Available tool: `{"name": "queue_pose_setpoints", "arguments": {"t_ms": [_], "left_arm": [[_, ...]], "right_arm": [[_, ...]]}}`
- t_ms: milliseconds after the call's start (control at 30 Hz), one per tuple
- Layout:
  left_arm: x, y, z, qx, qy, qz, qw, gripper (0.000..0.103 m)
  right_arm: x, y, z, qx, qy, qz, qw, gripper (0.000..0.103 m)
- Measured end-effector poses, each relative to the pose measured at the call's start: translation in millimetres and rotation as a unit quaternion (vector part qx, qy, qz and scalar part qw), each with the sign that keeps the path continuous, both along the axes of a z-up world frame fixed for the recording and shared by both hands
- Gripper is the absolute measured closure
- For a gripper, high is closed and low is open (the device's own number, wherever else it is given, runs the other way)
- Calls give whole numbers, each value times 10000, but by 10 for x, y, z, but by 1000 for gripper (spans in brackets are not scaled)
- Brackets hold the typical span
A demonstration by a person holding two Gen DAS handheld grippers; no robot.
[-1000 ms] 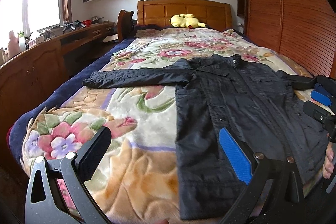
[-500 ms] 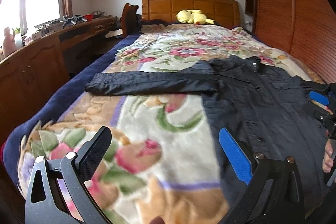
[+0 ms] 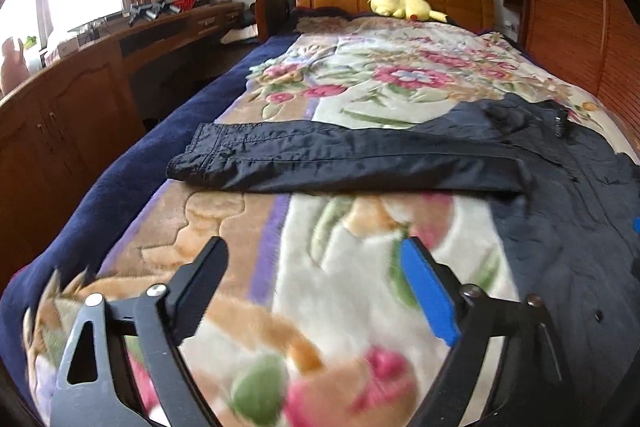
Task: Fold large clothes
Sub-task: 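Move the left gripper toward the cuff of the sleeve nearest it, then close the left gripper on the black sleeve cuff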
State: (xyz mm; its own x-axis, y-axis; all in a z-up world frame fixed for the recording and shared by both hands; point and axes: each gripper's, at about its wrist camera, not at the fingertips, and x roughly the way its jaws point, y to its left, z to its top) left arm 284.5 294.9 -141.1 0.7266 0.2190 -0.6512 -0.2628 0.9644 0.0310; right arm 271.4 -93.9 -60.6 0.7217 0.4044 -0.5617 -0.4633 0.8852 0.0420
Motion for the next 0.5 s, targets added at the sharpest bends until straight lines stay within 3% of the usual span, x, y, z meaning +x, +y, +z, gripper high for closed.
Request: {"name": "queue_pose_setpoints", "arguments": {"t_ms": [267, 500], "left_arm": [[522, 689, -133, -217, 140, 594, 9979, 23], [779, 1245, -355, -829, 234, 1171, 9894, 23]], "right_arm": [[92, 74, -59, -189, 48, -61, 9998, 0], [107, 84, -94, -184, 58, -87, 9998, 0]]}}
